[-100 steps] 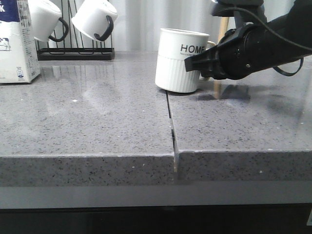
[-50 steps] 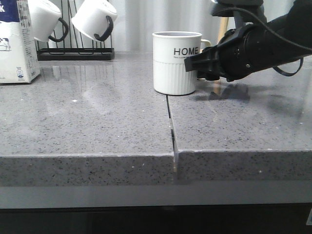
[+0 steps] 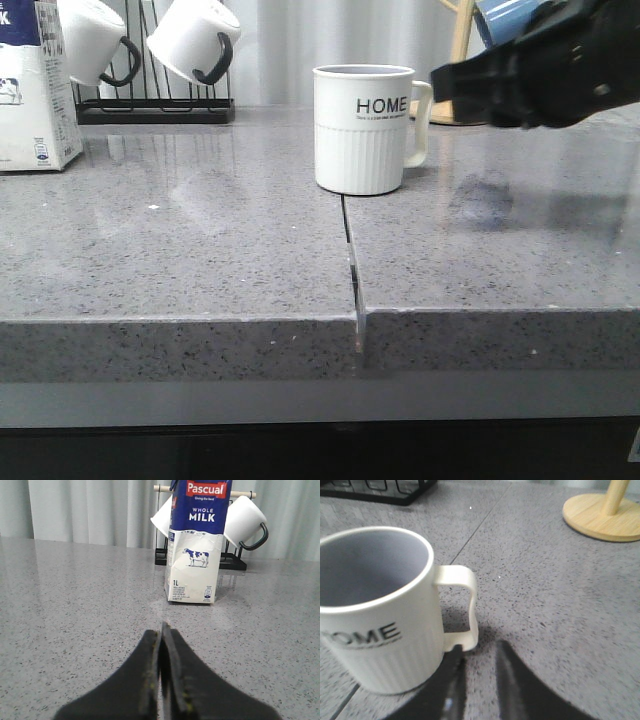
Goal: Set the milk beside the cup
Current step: 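Release the mug handle and withdraw the right gripper, then reach the left gripper to the Pascual milk carton and grasp it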
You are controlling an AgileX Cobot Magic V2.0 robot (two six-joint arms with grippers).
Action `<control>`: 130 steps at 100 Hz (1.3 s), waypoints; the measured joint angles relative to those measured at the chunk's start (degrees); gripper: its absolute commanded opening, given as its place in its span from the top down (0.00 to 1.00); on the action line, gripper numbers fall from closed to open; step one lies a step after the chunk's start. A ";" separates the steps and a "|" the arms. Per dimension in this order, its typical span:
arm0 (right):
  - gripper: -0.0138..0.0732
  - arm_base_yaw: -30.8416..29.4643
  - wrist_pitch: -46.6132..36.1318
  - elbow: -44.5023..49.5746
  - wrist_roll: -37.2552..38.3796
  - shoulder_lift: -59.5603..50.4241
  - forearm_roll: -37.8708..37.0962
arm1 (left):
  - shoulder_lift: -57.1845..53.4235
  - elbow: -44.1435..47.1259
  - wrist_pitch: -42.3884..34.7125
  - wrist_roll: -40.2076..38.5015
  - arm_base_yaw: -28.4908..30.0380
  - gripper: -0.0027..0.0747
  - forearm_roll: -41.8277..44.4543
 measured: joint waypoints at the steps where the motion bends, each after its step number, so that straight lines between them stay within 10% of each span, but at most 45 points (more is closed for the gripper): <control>1: 0.89 0.00 0.15 0.23 0.00 -0.43 0.10 | 0.00 0.00 0.00 0.00 0.00 0.99 0.00; 130: 0.92 0.00 42.16 24.77 0.10 -76.65 1.58 | 0.00 0.00 0.00 0.00 0.00 0.99 0.00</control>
